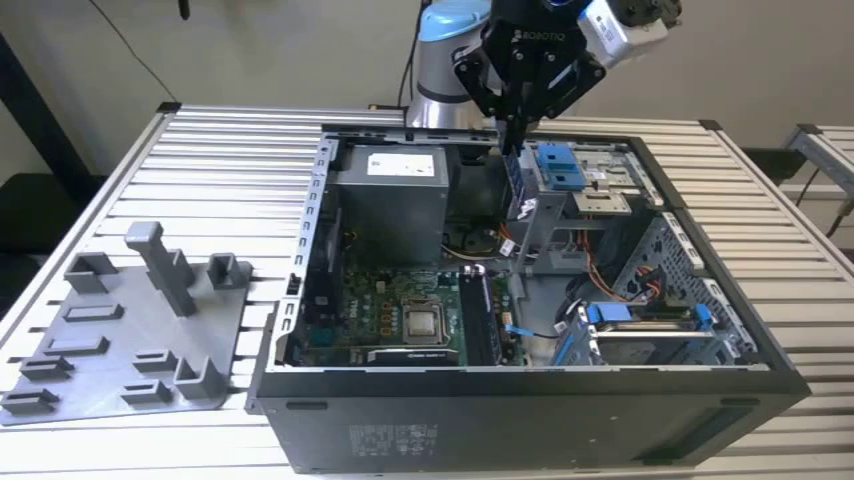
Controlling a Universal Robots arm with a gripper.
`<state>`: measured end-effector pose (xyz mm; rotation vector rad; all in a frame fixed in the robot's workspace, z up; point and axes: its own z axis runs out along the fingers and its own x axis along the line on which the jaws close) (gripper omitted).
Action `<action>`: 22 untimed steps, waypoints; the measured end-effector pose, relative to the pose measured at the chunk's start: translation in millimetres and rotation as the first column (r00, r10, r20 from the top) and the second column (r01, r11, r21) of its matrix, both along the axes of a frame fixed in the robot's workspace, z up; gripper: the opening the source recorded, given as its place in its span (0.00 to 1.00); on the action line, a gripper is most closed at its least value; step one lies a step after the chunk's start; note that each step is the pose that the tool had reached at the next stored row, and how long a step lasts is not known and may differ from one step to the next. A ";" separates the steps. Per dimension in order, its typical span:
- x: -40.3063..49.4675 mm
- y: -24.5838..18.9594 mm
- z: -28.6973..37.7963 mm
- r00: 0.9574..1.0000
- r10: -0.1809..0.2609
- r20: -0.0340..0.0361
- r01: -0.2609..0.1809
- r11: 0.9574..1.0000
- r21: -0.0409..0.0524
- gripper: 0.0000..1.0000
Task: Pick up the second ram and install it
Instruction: 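Insert the second ram into the second slot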
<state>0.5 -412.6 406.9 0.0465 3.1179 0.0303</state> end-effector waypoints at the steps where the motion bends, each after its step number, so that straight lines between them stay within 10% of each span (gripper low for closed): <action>1: 0.0 0.1 -0.3 1.000 0.000 0.000 0.000 1.000 0.000 0.14; 22: 0.8 -4.8 -17.6 1.000 0.000 0.000 0.000 1.000 -0.001 0.14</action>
